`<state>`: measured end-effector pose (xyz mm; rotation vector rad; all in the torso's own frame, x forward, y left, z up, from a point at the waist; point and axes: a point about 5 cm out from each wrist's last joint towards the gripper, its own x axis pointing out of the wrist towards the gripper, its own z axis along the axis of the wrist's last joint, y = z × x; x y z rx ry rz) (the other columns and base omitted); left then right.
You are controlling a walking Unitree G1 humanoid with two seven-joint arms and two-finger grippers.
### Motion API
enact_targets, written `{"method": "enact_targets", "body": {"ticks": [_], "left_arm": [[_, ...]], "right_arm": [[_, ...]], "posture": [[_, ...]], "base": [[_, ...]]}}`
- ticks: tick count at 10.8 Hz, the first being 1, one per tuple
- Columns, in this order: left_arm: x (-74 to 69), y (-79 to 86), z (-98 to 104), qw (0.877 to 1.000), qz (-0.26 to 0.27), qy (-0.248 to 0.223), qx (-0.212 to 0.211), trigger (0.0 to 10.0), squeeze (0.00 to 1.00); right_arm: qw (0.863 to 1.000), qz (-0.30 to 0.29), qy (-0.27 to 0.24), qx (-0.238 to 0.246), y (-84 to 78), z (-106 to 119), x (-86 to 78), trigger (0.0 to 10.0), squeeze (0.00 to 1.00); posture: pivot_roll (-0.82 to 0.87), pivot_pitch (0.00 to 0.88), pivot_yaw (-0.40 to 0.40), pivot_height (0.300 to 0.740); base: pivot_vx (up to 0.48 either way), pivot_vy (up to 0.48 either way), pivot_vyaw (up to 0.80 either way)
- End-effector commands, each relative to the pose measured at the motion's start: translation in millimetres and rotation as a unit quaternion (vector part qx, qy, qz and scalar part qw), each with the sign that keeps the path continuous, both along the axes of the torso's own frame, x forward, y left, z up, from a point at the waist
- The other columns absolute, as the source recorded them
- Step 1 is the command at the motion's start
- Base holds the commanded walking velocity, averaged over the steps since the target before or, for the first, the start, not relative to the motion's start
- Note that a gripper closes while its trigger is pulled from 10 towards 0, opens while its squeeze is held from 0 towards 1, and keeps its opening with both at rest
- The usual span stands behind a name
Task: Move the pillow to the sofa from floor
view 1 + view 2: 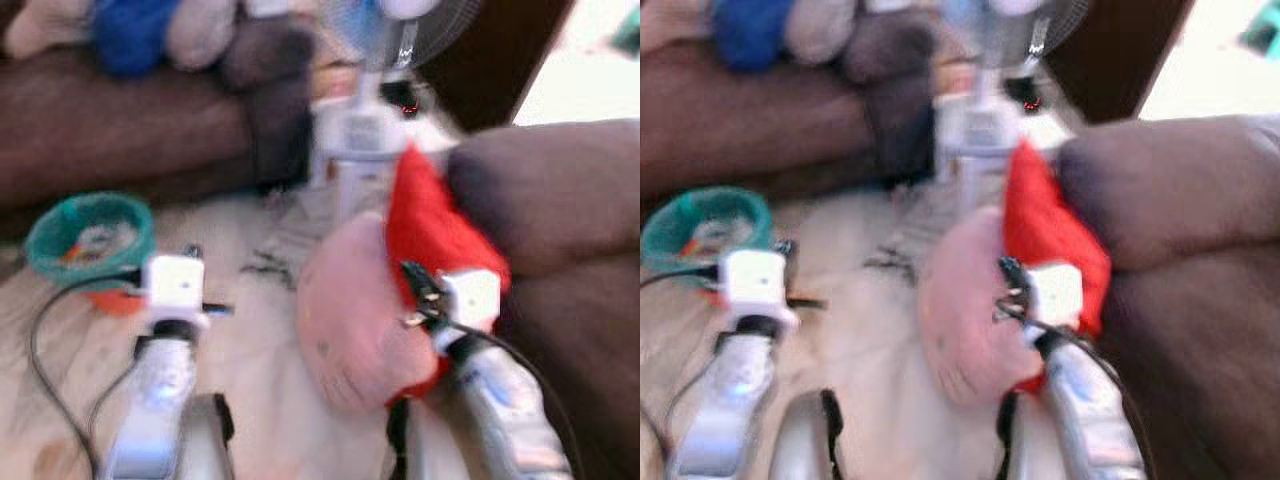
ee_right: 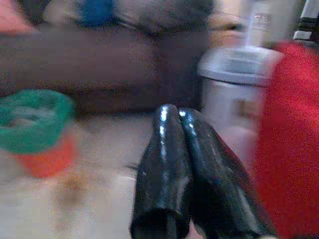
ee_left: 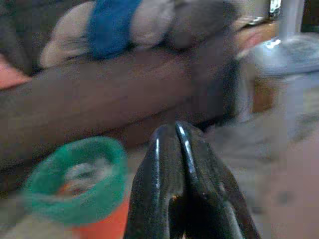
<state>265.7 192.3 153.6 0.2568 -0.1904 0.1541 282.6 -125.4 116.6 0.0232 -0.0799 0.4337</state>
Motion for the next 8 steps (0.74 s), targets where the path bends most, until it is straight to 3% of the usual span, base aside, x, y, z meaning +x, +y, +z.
{"method": "enact_targets", "body": {"ticks": [1, 8], "left_arm": [[1.6, -13.2, 3.7, 1.0, -0.027, -0.009, -0.01, 10.0, 0.0], [0.1, -16.2, 1.5, 0.999, -0.033, -0.002, -0.013, 10.0, 0.0]], "right_arm": [[1.0, -0.019, 0.008, -0.017, -14.6, -3.9, -1.6, 10.0, 0.0], [0.998, -0.031, 0.023, -0.039, -17.9, -10.1, 1.5, 10.0, 0.0]], "posture": [[0.06, 0.133, -0.033, 0.356], [0.05, 0.141, -0.042, 0.356]], "base": [[0.0, 0.0, 0.0], [0.0, 0.0, 0.0]]}}
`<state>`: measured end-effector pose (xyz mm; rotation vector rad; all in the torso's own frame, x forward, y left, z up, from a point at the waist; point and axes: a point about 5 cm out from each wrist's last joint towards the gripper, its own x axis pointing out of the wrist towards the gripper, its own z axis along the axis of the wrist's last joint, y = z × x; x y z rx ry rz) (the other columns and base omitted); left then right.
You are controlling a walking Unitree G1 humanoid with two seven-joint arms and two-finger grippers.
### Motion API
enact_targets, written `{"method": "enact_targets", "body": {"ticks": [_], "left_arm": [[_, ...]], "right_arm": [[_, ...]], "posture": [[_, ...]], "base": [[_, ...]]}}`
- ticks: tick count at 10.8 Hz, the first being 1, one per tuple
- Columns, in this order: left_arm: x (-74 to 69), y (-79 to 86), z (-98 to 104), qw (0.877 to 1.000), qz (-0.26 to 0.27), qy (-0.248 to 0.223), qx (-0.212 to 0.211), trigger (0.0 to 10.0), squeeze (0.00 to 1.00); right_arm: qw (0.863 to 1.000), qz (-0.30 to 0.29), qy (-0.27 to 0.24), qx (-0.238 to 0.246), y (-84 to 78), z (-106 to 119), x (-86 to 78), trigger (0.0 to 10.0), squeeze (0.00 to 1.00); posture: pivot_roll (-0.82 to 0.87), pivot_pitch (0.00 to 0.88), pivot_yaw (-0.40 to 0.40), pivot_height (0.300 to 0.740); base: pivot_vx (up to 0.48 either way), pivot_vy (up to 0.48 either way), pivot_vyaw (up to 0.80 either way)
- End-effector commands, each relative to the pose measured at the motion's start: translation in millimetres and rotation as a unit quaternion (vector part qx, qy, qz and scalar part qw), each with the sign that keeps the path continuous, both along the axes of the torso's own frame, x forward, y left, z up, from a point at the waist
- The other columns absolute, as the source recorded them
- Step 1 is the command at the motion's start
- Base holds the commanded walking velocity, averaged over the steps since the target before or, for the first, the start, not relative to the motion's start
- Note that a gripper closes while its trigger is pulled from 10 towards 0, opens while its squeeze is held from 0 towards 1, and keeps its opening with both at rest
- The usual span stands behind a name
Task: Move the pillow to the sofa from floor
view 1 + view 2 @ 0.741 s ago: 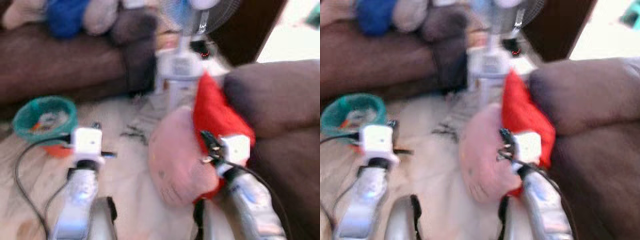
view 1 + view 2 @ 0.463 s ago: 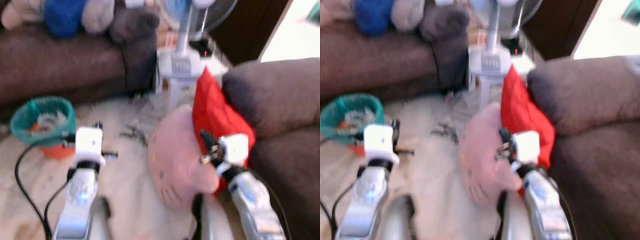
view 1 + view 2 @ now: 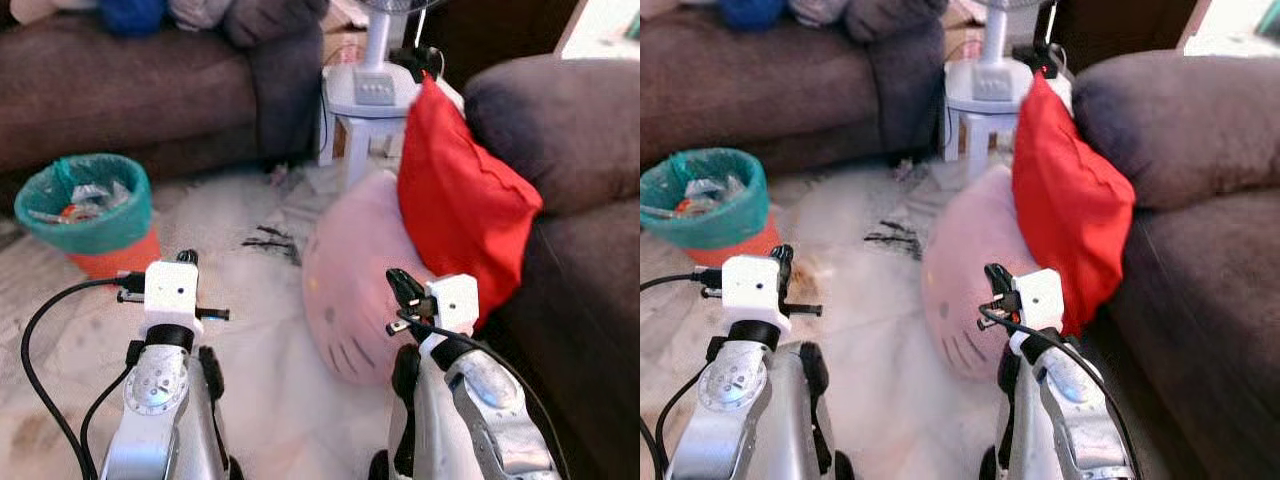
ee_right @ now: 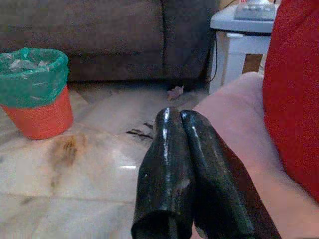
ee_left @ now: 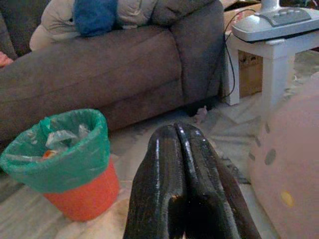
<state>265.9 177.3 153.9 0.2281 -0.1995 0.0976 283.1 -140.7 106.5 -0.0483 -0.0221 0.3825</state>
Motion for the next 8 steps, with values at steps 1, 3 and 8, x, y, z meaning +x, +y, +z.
{"method": "enact_targets", "body": {"ticks": [1, 3, 8], "left_arm": [[-0.7, -1.3, 0.6, 1.0, -0.002, 0.0, -0.002, 10.0, 0.0], [-1.0, -0.3, 0.1, 1.0, 0.0, 0.0, -0.002, 10.0, 0.0], [-2.3, -2.7, -1.2, 1.0, 0.0, 0.001, -0.004, 10.0, 0.0]], "right_arm": [[1.0, -0.01, 0.007, -0.007, -1.7, -1.2, 4.1, 10.0, 0.0], [0.999, -0.021, 0.024, -0.02, -0.1, -1.6, 12.9, 10.0, 0.0], [0.992, -0.057, 0.098, -0.055, -5.9, 7.4, 62.3, 10.0, 0.0]], "posture": [[0.06, 0.143, -0.045, 0.356], [0.05, 0.147, -0.046, 0.356], [0.07, 0.127, -0.068, 0.356]], "base": [[0.0, 0.0, 0.0], [0.0, 0.0, 0.0], [0.0, 0.0, 0.0]]}}
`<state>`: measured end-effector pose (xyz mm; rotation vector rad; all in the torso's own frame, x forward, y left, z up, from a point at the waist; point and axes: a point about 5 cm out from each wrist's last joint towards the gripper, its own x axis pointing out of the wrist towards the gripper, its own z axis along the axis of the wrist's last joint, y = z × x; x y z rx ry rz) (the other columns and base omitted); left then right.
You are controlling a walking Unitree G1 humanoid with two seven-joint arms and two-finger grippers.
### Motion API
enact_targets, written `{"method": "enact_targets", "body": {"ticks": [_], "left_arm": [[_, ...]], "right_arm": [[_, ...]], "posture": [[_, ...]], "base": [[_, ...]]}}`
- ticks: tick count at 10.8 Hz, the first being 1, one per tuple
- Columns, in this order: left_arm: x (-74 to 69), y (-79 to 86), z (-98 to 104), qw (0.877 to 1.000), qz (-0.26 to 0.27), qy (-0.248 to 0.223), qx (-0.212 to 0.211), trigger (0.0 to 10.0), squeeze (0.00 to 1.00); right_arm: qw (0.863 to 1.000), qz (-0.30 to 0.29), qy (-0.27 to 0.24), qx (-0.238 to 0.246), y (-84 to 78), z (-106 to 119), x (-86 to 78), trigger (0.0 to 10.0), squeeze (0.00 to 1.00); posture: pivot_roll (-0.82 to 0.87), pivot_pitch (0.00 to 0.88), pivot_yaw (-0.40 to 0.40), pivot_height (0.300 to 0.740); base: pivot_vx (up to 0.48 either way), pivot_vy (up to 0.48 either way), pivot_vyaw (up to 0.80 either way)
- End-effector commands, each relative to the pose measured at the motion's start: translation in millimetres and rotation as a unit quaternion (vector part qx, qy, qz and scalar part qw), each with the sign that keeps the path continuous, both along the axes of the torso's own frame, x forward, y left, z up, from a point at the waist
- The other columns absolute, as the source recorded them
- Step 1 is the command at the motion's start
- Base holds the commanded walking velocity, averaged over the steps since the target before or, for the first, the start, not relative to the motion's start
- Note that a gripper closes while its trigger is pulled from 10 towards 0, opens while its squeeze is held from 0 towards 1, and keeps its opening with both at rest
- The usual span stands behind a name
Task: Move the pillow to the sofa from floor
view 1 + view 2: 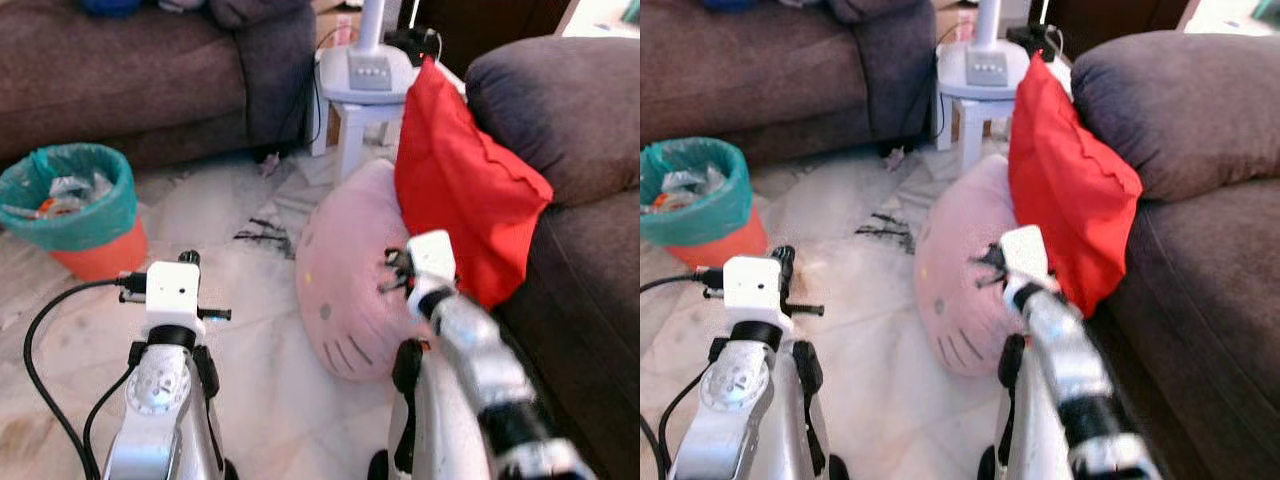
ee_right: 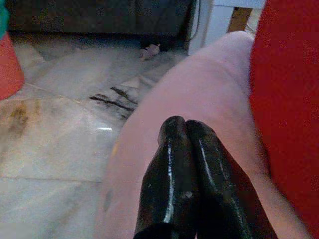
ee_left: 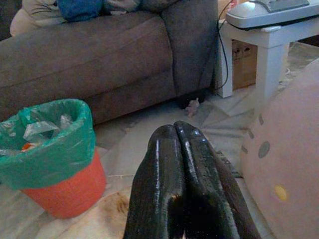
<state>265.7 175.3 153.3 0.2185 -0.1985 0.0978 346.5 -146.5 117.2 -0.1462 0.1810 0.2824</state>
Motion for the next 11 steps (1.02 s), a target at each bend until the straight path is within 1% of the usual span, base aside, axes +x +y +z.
{"method": "enact_targets", "body": {"ticks": [1, 2, 3, 4, 5, 7, 8, 9, 10, 11], "left_arm": [[-2.1, -1.3, -1.2, 1.0, -0.001, 0.003, 0.001, 10.0, 0.0], [-1.7, -1.7, -1.4, 1.0, -0.002, 0.003, 0.001, 10.0, 0.0], [-1.5, -1.9, -1.3, 1.0, -0.003, 0.003, 0.001, 10.0, 0.0], [-1.1, -2.1, -1.1, 1.0, -0.006, 0.004, 0.001, 10.0, 0.0], [-0.8, -2.3, -1.4, 1.0, -0.007, 0.004, 0.0, 10.0, 0.0], [-1.1, -3.6, -2.2, 1.0, -0.012, 0.008, 0.0, 10.0, 0.0], [-1.4, -2.9, -2.6, 1.0, -0.013, 0.01, 0.001, 10.0, 0.0], [-1.6, -2.9, -3.2, 1.0, -0.014, 0.012, 0.001, 10.0, 0.0], [-2.0, -4.0, -4.5, 1.0, -0.02, 0.016, 0.0, 10.0, 0.0], [-2.1, -4.4, -4.7, 1.0, -0.021, 0.017, 0.0, 10.0, 0.0]], "right_arm": [[1.0, -0.006, 0.026, -0.011, -9.4, -6.1, 1.6, 10.0, 0.0], [0.999, -0.017, 0.036, -0.02, -16.6, -9.0, 2.8, 10.0, 0.12], [0.998, -0.033, 0.044, -0.025, -26.6, -11.2, 3.9, 10.0, 1.0], [0.998, -0.04, 0.049, -0.018, -33.1, -11.5, 3.3, 10.0, 1.0], [0.997, -0.048, 0.053, -0.021, -37.5, -12.9, 2.3, 10.0, 1.0], [0.996, -0.062, 0.061, -0.003, -46.6, -13.9, 0.0, 10.0, 1.0], [0.996, -0.052, 0.078, 0.005, -48.2, -17.5, -3.6, 10.0, 1.0], [0.994, -0.059, 0.092, -0.005, -51.6, -21.8, -6.3, 10.0, 1.0], [0.992, -0.045, 0.114, 0.017, -51.6, -26.2, -10.5, 10.0, 1.0], [0.993, -0.035, 0.111, 0.015, -50.4, -25.0, -11.3, 10.0, 1.0]], "posture": [[0.07, 0.12, -0.07, 0.356], [0.07, 0.118, -0.069, 0.356], [0.07, 0.116, -0.069, 0.356], [0.07, 0.12, -0.066, 0.356], [0.07, 0.124, -0.064, 0.356], [0.07, 0.134, -0.06, 0.356], [0.07, 0.14, -0.059, 0.356], [0.07, 0.142, -0.058, 0.356], [0.07, 0.144, -0.057, 0.356], [0.07, 0.144, -0.057, 0.356]], "base": [[0.0, 0.0, 0.0], [0.0, 0.0, 0.0], [0.0, 0.0, 0.0], [0.0, 0.0, 0.0], [0.0, 0.0, 0.0], [0.0, 0.0, 0.0], [0.0, 0.0, 0.0], [0.0, 0.0, 0.0], [0.0, 0.0, 0.0], [0.0, 0.0, 0.0]]}}
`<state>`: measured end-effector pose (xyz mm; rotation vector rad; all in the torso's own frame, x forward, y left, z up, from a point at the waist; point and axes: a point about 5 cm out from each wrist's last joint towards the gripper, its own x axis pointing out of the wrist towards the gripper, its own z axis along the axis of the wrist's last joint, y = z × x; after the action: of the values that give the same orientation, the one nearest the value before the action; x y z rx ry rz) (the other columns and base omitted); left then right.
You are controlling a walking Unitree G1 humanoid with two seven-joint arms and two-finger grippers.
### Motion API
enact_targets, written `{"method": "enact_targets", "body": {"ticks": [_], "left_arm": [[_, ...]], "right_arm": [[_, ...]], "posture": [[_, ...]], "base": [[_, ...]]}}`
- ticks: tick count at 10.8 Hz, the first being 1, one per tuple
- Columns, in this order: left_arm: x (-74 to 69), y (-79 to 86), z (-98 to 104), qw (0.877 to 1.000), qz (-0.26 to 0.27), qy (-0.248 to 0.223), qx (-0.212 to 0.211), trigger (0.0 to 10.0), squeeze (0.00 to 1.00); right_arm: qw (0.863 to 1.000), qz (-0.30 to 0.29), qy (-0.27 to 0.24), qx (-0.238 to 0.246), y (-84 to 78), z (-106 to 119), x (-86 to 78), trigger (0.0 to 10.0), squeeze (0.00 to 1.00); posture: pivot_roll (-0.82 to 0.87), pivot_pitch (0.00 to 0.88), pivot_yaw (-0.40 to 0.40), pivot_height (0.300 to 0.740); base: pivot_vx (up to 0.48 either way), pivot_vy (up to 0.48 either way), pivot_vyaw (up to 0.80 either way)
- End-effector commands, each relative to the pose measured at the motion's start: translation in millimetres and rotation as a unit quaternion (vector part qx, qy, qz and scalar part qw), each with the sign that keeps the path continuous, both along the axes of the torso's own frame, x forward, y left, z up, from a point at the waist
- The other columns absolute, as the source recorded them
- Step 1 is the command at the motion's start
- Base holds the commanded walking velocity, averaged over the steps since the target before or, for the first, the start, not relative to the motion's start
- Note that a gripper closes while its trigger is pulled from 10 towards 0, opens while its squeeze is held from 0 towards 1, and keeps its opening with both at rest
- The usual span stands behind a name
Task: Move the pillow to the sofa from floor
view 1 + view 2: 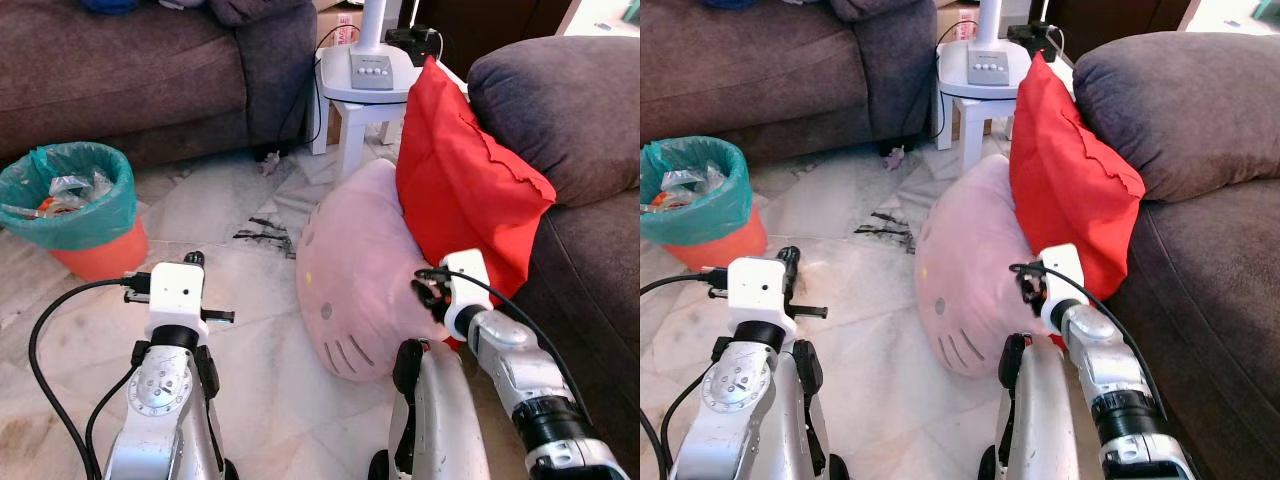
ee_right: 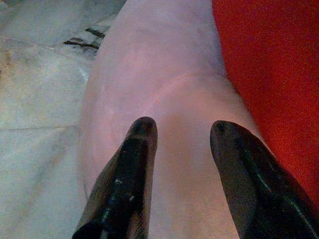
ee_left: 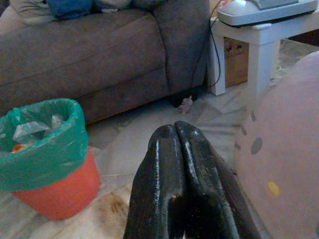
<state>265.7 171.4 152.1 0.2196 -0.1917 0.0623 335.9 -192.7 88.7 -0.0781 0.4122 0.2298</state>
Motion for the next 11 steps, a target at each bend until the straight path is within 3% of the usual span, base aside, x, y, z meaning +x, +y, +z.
{"method": "enact_targets", "body": {"ticks": [1, 2, 11], "left_arm": [[-1.8, -0.9, -3.5, 1.0, -0.006, 0.012, -0.002, 10.0, 0.0], [-1.4, -1.7, -3.9, 1.0, -0.009, 0.014, -0.002, 10.0, 0.0], [-1.4, -1.7, -3.9, 1.0, -0.009, 0.014, -0.002, 10.0, 0.0]], "right_arm": [[1.0, -0.018, -0.001, 0.006, -7.3, 4.6, -0.6, 10.0, 1.0], [0.999, -0.038, 0.013, 0.032, -11.1, 3.4, -0.7, 10.0, 0.0], [0.999, -0.038, 0.013, 0.032, -11.1, 3.4, -0.7, 10.0, 0.0]], "posture": [[0.07, 0.145, -0.056, 0.356], [0.07, 0.144, -0.056, 0.356], [0.07, 0.144, -0.056, 0.356]], "base": [[0.0, 0.0, 0.0], [0.0, 0.0, 0.0], [0.0, 0.0, 0.0]]}}
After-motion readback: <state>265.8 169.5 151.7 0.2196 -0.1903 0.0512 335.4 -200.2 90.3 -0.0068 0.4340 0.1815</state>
